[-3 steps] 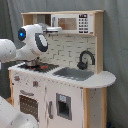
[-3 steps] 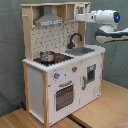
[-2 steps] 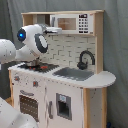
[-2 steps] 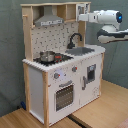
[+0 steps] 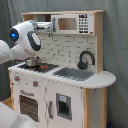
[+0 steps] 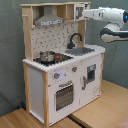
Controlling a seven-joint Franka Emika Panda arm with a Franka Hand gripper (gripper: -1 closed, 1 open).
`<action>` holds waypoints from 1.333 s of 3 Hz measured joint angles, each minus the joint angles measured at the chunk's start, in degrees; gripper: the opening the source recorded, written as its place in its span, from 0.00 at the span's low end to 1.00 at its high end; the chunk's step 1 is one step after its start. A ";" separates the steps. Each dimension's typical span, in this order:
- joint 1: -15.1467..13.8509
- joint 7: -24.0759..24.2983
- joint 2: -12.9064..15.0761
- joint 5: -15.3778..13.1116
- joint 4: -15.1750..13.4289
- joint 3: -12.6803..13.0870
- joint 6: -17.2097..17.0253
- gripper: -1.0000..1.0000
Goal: Play with the kitchen
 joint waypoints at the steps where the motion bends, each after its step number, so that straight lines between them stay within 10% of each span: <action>1: 0.00 0.00 0.00 0.00 0.30 0.17 0.09 1.00; 4: -7.03 6.64 -0.35 0.12 10.67 8.16 1.87 1.00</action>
